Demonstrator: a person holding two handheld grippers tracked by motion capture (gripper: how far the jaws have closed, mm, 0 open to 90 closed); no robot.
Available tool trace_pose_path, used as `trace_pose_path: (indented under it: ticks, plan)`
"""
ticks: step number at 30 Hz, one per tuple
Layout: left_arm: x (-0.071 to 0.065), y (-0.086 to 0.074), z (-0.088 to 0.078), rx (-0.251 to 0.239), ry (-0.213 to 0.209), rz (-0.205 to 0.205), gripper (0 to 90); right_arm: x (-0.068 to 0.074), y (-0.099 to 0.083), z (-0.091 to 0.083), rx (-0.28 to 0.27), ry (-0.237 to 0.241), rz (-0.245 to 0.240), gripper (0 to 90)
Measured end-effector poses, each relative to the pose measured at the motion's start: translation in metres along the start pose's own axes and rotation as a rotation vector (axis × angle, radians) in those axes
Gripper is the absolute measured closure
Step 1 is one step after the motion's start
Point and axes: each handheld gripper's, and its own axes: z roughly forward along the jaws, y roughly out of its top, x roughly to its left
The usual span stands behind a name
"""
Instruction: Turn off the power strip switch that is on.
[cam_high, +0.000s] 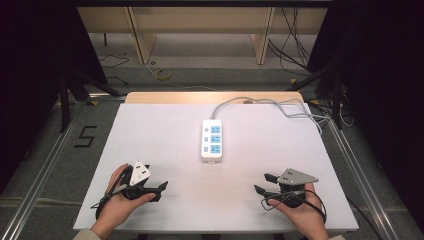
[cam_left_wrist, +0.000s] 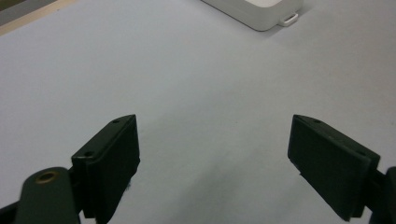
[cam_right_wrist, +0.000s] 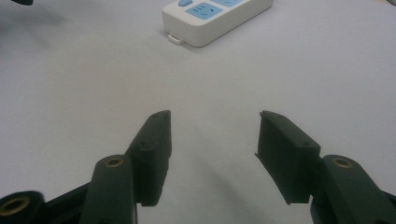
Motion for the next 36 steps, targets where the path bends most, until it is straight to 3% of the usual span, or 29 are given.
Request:
trace_pose_path:
  ticks: [3,6,9,12,36]
  plan:
    - [-0.001,0.000,0.001,0.001,-0.004,-0.004,16.4,0.000,0.000,0.001,0.002,-0.007,-0.016,52.3]
    - [-0.002,0.000,0.001,0.004,-0.005,0.004,16.5,0.001,0.002,0.001,0.014,-0.005,-0.026,65.5]
    - [-0.004,0.000,0.002,0.000,-0.005,-0.002,16.7,0.002,0.004,0.001,0.015,-0.033,-0.067,79.7]
    - [-0.004,0.001,0.002,-0.002,-0.002,0.000,16.9,0.001,0.006,0.000,0.008,-0.044,-0.072,87.2]
    - [-0.004,0.000,0.002,-0.005,0.003,-0.006,17.7,-0.001,0.031,0.018,0.044,-0.074,-0.091,90.0]
